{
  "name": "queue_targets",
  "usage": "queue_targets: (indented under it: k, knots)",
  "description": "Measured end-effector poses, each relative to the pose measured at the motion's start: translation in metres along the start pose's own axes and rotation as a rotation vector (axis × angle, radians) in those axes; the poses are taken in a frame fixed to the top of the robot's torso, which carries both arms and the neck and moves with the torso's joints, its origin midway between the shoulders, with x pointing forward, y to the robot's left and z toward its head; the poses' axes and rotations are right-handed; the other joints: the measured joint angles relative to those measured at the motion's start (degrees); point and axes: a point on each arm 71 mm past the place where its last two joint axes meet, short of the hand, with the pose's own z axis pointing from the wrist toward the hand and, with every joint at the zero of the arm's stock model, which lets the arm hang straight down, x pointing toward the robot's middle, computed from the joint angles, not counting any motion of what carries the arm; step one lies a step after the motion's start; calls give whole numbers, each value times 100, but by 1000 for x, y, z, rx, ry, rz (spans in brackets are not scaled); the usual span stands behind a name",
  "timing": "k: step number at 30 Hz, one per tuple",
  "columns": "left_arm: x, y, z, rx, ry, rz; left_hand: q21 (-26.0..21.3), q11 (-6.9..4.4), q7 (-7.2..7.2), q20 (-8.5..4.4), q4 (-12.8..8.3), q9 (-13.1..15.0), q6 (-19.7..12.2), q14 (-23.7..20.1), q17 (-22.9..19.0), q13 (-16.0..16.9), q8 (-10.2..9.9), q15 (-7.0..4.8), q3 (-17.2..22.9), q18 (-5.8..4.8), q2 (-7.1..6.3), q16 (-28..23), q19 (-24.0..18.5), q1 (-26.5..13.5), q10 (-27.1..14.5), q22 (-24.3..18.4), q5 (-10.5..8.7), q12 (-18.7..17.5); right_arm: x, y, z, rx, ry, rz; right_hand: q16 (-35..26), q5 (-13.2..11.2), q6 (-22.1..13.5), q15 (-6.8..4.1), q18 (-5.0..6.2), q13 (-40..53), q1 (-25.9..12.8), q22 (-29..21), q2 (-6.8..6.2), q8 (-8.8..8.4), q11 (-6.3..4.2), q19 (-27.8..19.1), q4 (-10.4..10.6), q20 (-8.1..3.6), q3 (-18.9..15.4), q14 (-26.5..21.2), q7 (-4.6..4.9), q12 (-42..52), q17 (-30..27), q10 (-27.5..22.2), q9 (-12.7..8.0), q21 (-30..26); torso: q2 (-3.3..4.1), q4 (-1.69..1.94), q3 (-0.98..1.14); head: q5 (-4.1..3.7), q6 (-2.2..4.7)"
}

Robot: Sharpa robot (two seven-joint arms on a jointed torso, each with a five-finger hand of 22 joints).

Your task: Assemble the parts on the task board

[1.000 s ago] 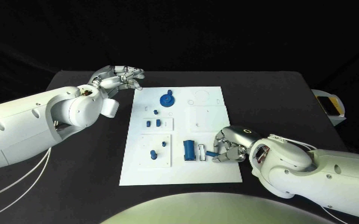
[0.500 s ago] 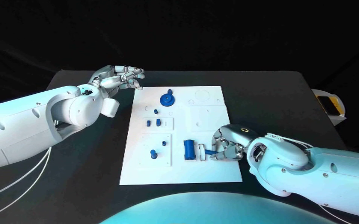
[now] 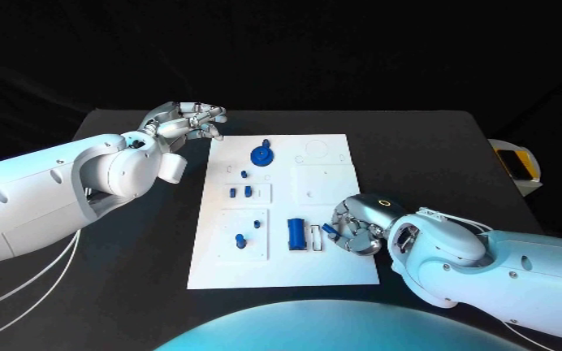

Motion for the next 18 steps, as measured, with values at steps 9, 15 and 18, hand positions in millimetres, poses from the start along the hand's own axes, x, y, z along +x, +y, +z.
queue_targets:
  k: [9,15,18]
  knots:
    - [0,0,0,-1,2,0,0,0,0,0,0,0,0,0,0,-5,0,0,0,0,0,0,0,0,0,0,0,0,-6,0,-1,9,-7,17,0,-46,-25,0,0,0,-255,-1,-37,3,0,0,-453,0,196,-1,-16,0,0,0,0,0,-1,1,-2,-8,3]
    - [0,0,0,-2,2,0,0,0,0,0,0,0,0,0,-1,-5,0,0,0,0,0,0,0,0,0,0,0,0,-7,4,-1,10,-14,53,0,-91,-32,1,0,0,-467,-1,-79,85,1,0,-852,0,408,-1,-9,-1,0,-1,0,0,1,3,-1,-5,-3]
    - [1,0,0,-2,3,0,0,0,0,0,0,0,0,0,-1,-5,0,0,0,0,0,0,0,0,0,0,0,0,-7,6,0,9,-16,80,0,-101,-32,1,0,0,-554,-1,-89,85,-10,0,-947,0,444,-1,-9,-1,0,10,1,0,1,3,-2,-2,-9]
